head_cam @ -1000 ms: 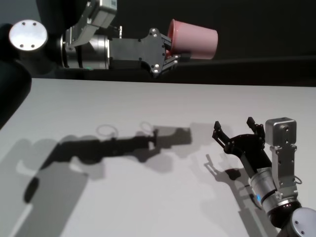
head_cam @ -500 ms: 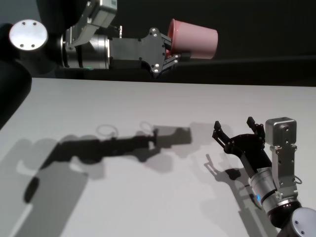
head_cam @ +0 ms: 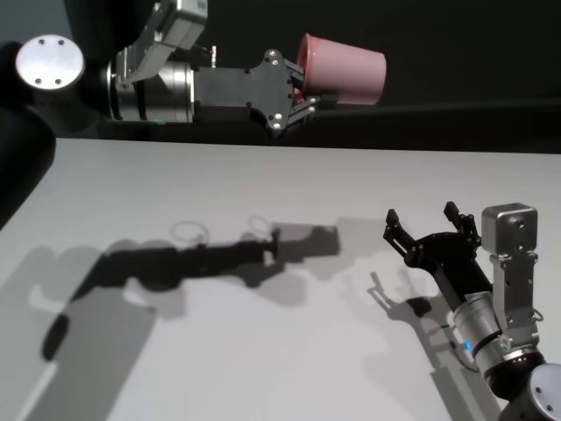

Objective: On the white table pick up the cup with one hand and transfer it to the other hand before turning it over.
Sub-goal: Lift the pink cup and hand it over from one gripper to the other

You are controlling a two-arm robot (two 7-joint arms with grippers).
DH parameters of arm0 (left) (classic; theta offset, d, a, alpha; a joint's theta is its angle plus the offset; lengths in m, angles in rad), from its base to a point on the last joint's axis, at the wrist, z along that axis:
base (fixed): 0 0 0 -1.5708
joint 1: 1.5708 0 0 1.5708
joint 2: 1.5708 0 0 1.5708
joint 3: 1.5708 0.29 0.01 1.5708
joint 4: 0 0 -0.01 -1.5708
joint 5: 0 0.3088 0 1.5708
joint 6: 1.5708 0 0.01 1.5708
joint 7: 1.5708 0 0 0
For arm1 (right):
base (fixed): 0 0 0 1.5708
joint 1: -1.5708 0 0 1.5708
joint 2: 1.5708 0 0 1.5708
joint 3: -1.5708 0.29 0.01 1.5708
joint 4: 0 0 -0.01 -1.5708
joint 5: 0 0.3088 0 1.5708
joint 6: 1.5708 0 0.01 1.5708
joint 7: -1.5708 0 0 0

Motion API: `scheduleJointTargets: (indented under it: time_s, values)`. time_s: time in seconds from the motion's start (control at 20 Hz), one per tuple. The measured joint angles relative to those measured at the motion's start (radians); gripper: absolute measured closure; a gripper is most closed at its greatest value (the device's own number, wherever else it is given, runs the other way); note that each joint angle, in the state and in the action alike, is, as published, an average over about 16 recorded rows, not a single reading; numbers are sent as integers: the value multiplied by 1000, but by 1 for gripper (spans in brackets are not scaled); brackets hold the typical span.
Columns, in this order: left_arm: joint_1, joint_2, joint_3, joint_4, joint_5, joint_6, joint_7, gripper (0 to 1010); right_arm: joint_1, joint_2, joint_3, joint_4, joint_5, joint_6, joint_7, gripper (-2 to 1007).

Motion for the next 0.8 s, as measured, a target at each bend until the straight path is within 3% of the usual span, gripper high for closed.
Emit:
scheduleJointTargets:
  time_s: [0.4,0.8]
  values:
    - [0,0,0,1,1,0,0,967,7,-13,47,5,44,-55,67,5]
    - [0,-1,1,1,1,0,0,967,32,-46,97,34,135,-129,155,5]
